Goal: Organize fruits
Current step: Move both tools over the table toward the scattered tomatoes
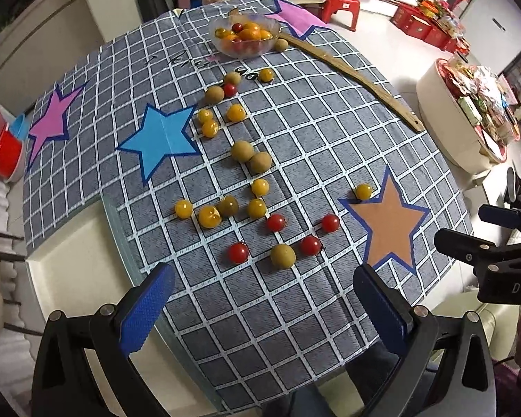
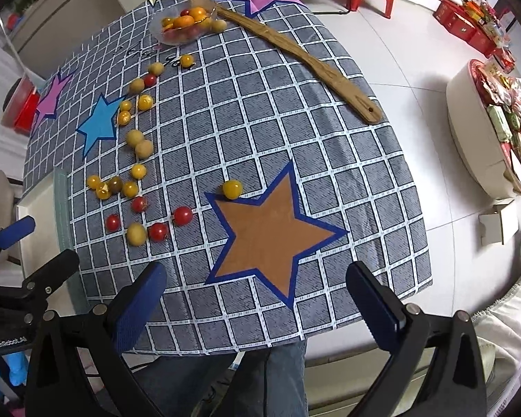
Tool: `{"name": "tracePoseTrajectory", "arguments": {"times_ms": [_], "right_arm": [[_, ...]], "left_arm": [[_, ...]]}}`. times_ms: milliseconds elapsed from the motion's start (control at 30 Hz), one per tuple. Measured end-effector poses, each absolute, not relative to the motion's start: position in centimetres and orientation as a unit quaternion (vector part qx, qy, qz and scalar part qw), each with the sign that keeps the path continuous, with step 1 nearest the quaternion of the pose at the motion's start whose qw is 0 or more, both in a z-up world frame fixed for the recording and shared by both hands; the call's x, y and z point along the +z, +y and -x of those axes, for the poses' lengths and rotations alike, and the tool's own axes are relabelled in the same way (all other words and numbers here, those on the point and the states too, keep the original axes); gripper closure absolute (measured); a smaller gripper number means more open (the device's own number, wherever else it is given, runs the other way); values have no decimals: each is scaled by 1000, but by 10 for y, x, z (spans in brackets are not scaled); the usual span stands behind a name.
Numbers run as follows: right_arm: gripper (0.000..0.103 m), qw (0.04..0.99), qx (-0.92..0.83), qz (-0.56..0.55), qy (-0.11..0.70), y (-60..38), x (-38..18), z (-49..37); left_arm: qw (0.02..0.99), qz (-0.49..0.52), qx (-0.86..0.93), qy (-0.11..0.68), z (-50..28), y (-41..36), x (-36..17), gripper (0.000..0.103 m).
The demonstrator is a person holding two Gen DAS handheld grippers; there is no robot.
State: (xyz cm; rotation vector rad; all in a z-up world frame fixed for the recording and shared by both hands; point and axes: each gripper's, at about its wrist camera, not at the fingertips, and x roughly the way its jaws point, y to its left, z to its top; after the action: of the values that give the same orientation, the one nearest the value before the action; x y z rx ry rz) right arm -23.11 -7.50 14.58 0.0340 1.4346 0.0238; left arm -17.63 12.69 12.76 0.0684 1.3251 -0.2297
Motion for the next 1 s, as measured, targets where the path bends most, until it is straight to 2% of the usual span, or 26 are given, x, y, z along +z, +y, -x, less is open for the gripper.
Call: {"name": "tracePoseTrajectory", "arguments": {"times_ms": [1000], "right_arm": [[0, 735, 10, 12, 678, -64, 136, 225]], "left_arm": [[786, -4, -59, 616, 173, 165, 108, 0]]}}
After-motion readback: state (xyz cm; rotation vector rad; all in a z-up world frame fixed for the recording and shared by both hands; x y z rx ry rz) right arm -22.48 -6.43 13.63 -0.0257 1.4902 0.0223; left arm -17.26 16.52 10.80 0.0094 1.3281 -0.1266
